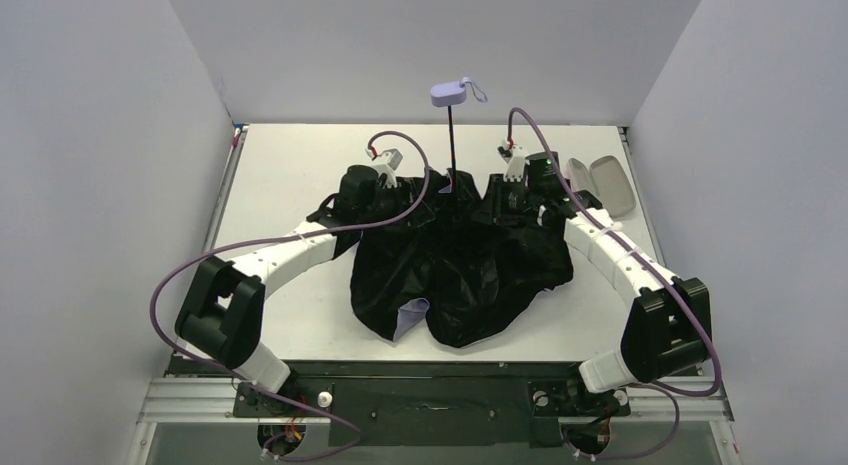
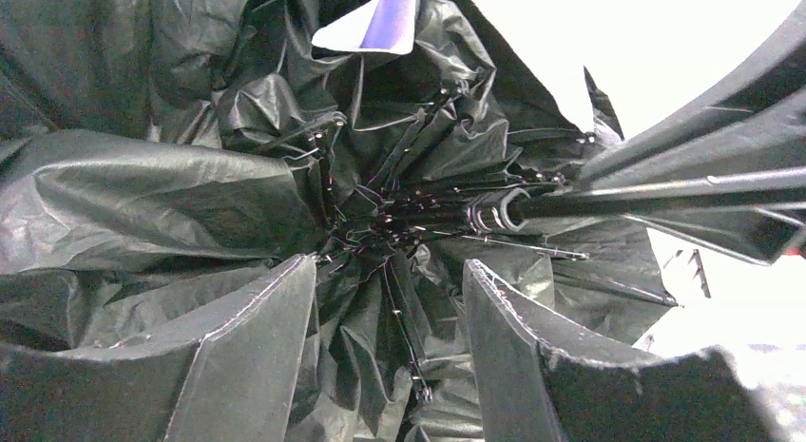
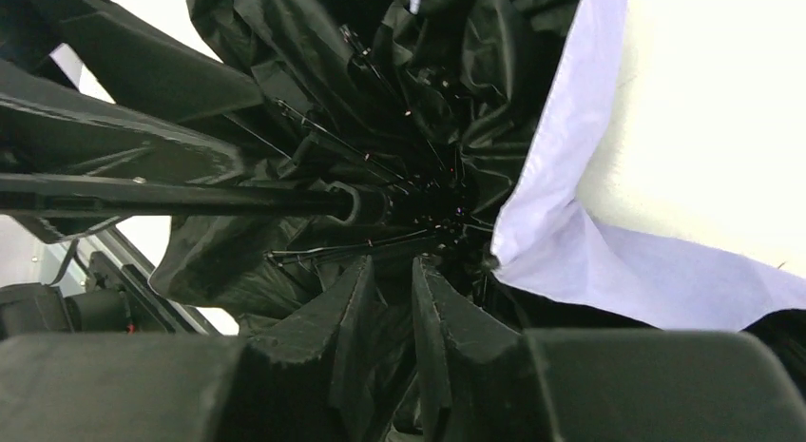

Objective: Open the umbrella

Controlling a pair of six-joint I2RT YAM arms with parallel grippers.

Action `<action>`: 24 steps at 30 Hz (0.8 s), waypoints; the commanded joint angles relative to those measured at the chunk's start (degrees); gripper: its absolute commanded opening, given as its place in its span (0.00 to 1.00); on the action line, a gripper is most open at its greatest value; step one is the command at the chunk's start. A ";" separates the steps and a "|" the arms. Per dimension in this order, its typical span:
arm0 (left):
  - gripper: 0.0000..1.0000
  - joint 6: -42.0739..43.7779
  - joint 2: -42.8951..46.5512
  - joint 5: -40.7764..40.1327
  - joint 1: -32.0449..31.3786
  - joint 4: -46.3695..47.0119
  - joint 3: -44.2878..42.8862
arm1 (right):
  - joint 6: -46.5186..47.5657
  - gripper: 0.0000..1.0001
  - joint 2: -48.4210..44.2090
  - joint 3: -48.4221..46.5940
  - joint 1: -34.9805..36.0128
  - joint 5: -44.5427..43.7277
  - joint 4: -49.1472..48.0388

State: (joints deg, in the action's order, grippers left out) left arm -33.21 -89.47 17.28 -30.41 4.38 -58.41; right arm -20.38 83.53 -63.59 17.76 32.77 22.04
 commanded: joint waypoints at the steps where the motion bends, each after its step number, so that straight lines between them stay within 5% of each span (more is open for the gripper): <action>1: 0.57 -2.58 -1.91 -3.78 -0.83 -1.43 -3.70 | 3.64 0.21 0.16 -4.56 2.12 -5.98 1.67; 14: 0.59 -0.93 -8.50 -7.88 -3.47 -6.41 -8.52 | 8.92 0.29 3.58 -4.71 3.39 -13.68 5.10; 24: 0.26 1.06 -9.91 -14.42 -1.12 -13.34 -6.44 | 13.29 0.15 5.61 -3.73 0.54 -19.01 7.29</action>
State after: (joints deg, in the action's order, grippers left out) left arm -33.54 -99.09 6.68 -33.21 -5.93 -64.66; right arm -10.20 88.09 -66.57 20.01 18.11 28.53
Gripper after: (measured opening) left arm 0.311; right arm 0.177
